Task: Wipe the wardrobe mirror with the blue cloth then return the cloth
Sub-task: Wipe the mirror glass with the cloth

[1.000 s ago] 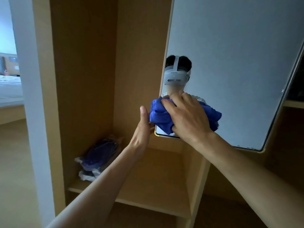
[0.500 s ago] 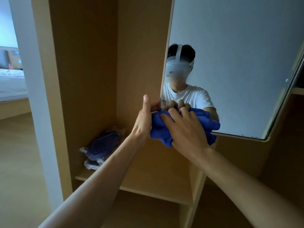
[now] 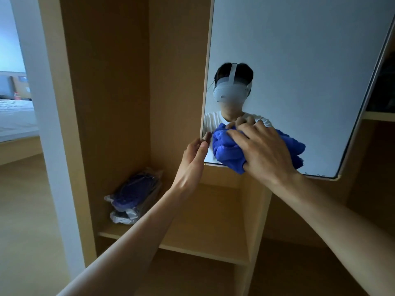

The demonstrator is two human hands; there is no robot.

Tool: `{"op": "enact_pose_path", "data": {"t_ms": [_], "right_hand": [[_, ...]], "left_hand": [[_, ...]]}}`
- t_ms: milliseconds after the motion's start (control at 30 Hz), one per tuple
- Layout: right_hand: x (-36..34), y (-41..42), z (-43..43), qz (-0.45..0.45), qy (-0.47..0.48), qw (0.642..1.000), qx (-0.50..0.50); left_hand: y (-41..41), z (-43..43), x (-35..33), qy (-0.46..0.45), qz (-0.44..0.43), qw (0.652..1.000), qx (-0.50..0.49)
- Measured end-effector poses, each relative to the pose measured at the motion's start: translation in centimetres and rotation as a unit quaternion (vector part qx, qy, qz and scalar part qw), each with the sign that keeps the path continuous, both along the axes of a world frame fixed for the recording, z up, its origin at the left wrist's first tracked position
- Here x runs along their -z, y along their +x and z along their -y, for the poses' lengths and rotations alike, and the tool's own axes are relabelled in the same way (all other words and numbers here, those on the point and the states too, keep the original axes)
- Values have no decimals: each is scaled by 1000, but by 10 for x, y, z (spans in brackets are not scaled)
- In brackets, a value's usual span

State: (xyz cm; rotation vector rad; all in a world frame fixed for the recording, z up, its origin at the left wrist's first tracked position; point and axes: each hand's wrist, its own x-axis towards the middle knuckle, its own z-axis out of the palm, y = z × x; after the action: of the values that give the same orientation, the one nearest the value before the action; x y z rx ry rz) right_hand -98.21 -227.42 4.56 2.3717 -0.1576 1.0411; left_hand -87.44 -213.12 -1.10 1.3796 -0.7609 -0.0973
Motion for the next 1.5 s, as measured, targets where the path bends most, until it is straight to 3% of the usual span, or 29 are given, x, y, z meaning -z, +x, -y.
{"op": "enact_pose_path", "data": {"t_ms": [267, 467, 800, 1133, 1367, 1500], "right_hand": [[45, -16, 6, -44, 38, 998, -6], [40, -23, 12, -59, 39, 998, -6], [7, -54, 52, 15, 34, 999, 10], [61, -67, 74, -11, 44, 999, -1], [45, -74, 76, -34, 52, 998, -13], [25, -84, 81, -3, 40, 999, 16]], "left_hand": [[-5, 11, 9, -1, 18, 998, -53], [-25, 6, 7, 23, 45, 997, -54], [-33, 30, 16, 52, 42, 991, -119], [-30, 48, 31, 43, 73, 982, -171], [-31, 41, 30, 73, 78, 981, -162], [-32, 39, 28, 83, 79, 981, -158]]}}
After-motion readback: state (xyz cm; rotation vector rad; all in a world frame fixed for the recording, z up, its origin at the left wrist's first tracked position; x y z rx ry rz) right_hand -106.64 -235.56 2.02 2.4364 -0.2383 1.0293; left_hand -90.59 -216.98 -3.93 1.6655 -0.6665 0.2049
